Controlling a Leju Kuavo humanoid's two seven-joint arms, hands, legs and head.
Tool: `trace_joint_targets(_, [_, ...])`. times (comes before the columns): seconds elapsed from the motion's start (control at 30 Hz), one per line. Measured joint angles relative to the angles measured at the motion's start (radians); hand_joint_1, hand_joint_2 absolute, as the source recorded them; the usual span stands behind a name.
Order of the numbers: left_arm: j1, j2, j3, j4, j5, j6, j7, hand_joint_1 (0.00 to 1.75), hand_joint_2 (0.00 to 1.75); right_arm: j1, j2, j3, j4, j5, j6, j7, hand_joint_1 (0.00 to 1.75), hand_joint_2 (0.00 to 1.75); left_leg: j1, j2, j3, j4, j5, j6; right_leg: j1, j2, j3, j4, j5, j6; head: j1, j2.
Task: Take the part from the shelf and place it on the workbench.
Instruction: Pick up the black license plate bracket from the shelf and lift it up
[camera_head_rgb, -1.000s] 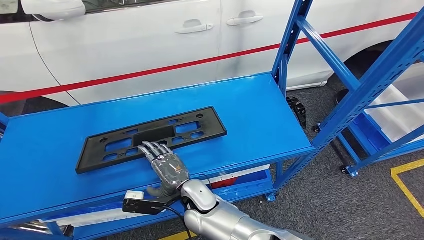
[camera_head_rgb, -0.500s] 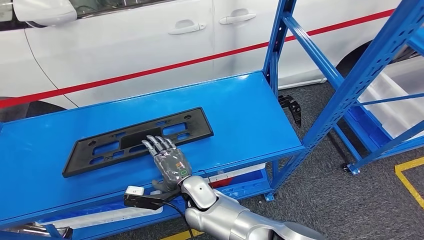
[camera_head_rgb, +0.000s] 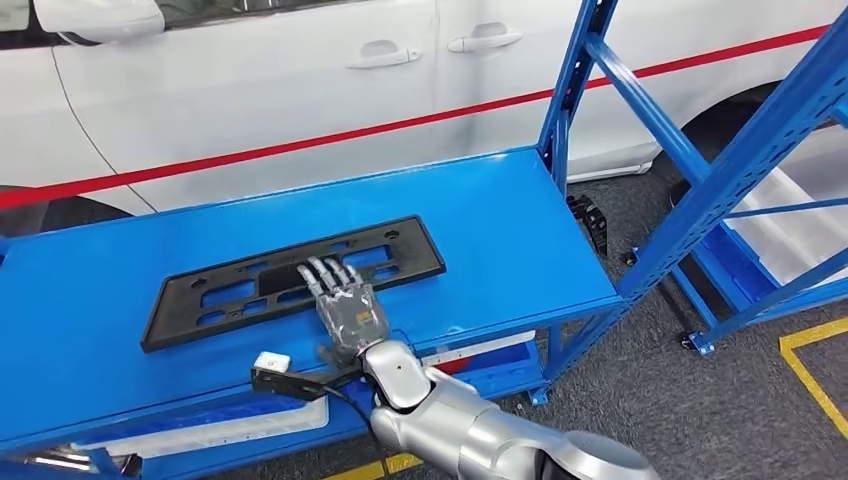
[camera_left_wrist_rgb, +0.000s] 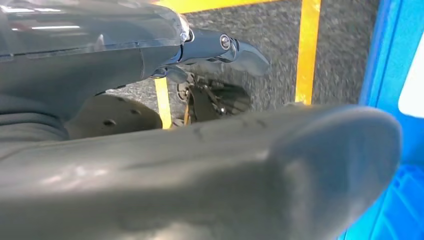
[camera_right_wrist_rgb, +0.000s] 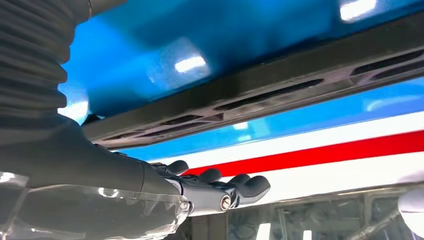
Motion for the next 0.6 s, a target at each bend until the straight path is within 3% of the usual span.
trace_joint_targets(0.03, [-0.001, -0.002, -0.002, 0.000, -0.003, -0.001, 0.004, 0.00, 0.00, -0.006, 0.000, 0.005, 0.003, 0.006, 0.003, 0.022, 0.00, 1.75, -0.001, -0.001, 0.007, -0.019, 0.000, 0.007, 0.002, -0.001, -0.002, 0.000, 0.000, 0.007, 0.000, 0.000])
trace_joint_targets(0.13, [-0.005, -0.011, -0.015, 0.000, -0.020, -0.007, 0.017, 0.00, 0.00, -0.031, -0.004, 0.021, 0.031, 0.022, 0.018, 0.090, 0.00, 1.75, 0.001, 0.000, 0.010, -0.032, 0.008, 0.029, -0.005, -0.003, -0.086, 0.173, -0.071, 0.036, 0.002, 0.000])
trace_joint_targets(0.17, [-0.006, -0.012, -0.020, 0.000, -0.025, -0.009, 0.021, 0.00, 0.00, -0.038, -0.006, 0.023, 0.042, 0.023, 0.022, 0.102, 0.00, 1.75, 0.002, 0.000, 0.011, -0.031, 0.008, 0.031, -0.010, -0.004, -0.103, 0.206, -0.076, 0.040, 0.002, 0.000])
trace_joint_targets(0.2, [-0.008, -0.013, -0.023, 0.000, -0.028, -0.010, 0.025, 0.00, 0.00, -0.041, -0.008, 0.023, 0.050, 0.024, 0.023, 0.108, 0.00, 1.75, 0.002, 0.000, 0.011, -0.028, 0.006, 0.029, -0.013, -0.004, -0.087, 0.170, -0.046, 0.041, 0.002, 0.000])
trace_joint_targets(0.27, [-0.011, -0.015, -0.026, 0.000, -0.030, -0.011, 0.028, 0.00, 0.00, -0.049, -0.008, 0.023, 0.057, 0.026, 0.029, 0.116, 0.00, 1.75, -0.001, -0.002, 0.008, -0.022, 0.002, 0.021, -0.013, -0.004, -0.030, 0.053, -0.003, 0.036, 0.002, 0.000])
trace_joint_targets(0.3, [-0.013, -0.016, -0.026, 0.000, -0.031, -0.012, 0.029, 0.00, 0.00, -0.052, -0.008, 0.023, 0.061, 0.026, 0.034, 0.123, 0.00, 1.75, -0.002, -0.002, 0.007, -0.019, 0.000, 0.016, -0.012, -0.004, -0.017, 0.023, 0.003, 0.032, 0.001, 0.000])
trace_joint_targets(0.43, [-0.016, -0.018, -0.028, 0.000, -0.035, -0.014, 0.030, 0.00, 0.00, -0.058, -0.007, 0.023, 0.080, 0.034, 0.052, 0.144, 0.00, 1.75, -0.001, -0.001, 0.001, -0.012, -0.009, -0.005, -0.009, -0.002, -0.015, 0.005, 0.008, 0.009, 0.001, 0.000])
trace_joint_targets(0.5, [-0.017, -0.019, -0.029, 0.000, -0.035, -0.016, 0.030, 0.00, 0.00, -0.062, -0.007, 0.023, 0.087, 0.042, 0.070, 0.156, 0.00, 1.75, 0.000, -0.001, -0.031, 0.062, -0.057, -0.011, -0.011, -0.003, -0.014, 0.001, 0.011, -0.001, 0.000, 0.000])
trace_joint_targets(0.57, [-0.015, -0.020, -0.029, 0.000, -0.033, -0.017, 0.029, 0.00, 0.00, -0.065, -0.007, 0.025, 0.097, 0.051, 0.091, 0.173, 0.00, 1.75, 0.001, -0.001, -0.088, 0.194, -0.119, -0.015, -0.009, -0.005, -0.014, 0.001, 0.010, -0.006, 0.000, 0.000])
trace_joint_targets(0.6, [-0.014, -0.020, -0.029, 0.000, -0.031, -0.017, 0.028, 0.00, 0.00, -0.065, -0.007, 0.027, 0.101, 0.055, 0.099, 0.180, 0.00, 1.75, 0.001, -0.001, -0.110, 0.243, -0.133, -0.015, -0.007, -0.005, -0.013, 0.001, 0.010, -0.006, 0.000, 0.000])
